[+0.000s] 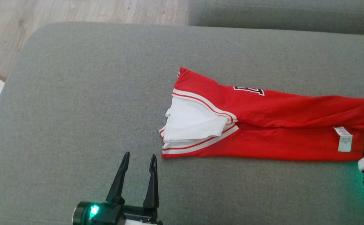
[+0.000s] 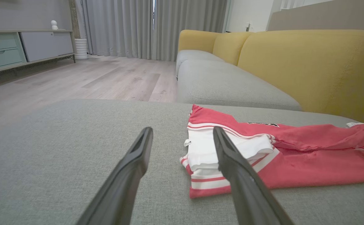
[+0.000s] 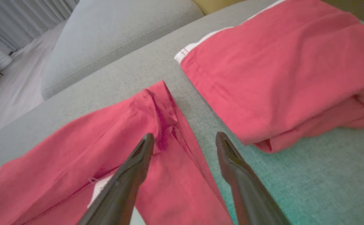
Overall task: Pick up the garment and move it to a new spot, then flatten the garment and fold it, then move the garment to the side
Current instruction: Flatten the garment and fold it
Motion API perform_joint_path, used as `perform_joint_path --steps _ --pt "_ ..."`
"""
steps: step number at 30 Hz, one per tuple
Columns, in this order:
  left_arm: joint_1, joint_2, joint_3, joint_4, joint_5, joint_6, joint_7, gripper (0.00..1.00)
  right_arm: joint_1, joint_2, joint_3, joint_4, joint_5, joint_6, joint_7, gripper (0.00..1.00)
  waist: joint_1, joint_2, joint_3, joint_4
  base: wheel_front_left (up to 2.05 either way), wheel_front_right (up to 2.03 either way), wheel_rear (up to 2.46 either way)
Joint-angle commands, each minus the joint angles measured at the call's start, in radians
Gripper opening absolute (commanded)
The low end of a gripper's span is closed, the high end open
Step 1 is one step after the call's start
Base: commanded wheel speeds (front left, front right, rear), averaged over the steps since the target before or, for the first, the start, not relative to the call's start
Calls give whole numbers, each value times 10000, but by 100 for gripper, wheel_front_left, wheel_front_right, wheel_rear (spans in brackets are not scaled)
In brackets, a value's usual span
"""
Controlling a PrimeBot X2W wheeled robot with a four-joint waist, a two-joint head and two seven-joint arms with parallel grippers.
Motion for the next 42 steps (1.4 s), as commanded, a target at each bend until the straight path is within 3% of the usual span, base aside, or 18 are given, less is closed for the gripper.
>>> perform_joint_path --steps 1,15,23,29,39,40,41,42 --pt "-248 -143 403 -287 108 -75 -95 100 -500 -84 -13 -26 -284 -7 -20 100 -1 -1 107 5 0 0 0" --pt "-478 -340 593 -272 350 -410 -95 100 -1826 -15 -166 1990 -916 -7 -565 100 -1 -1 447 -279 0 0 0" --pt "-402 -354 547 -344 273 -484 -95 100 -2183 47 -532 1629 -1149 -7 -2001 100 -1 -1 349 -358 0 0 0" --pt "-371 -356 411 -331 245 -527 -95 100 -2211 317 -304 1715 -1105 -7 -1736 100 -1 -1 278 -409 0 0 0" --pt "-469 -357 403 -374 115 -505 -95 100 -2326 342 -1263 3721 -2146 -7 -1086 100 -1 -1 306 -354 0 0 0" --pt "-467 -357 410 -379 100 -497 -95 100 -2392 410 -1266 3892 -2124 -7 -1001 85 -1 -1 302 -363 0 0 0" --pt "-465 -357 416 -384 86 -490 -95 100 -2445 465 -1236 4034 -2087 -7 -943 39 -1 -1 292 -375 0 0 0" --pt "-464 -357 419 -391 77 -487 -95 100 -2488 502 -1187 4140 -2039 -7 -931 11 -1 -1 280 -388 0 0 0"
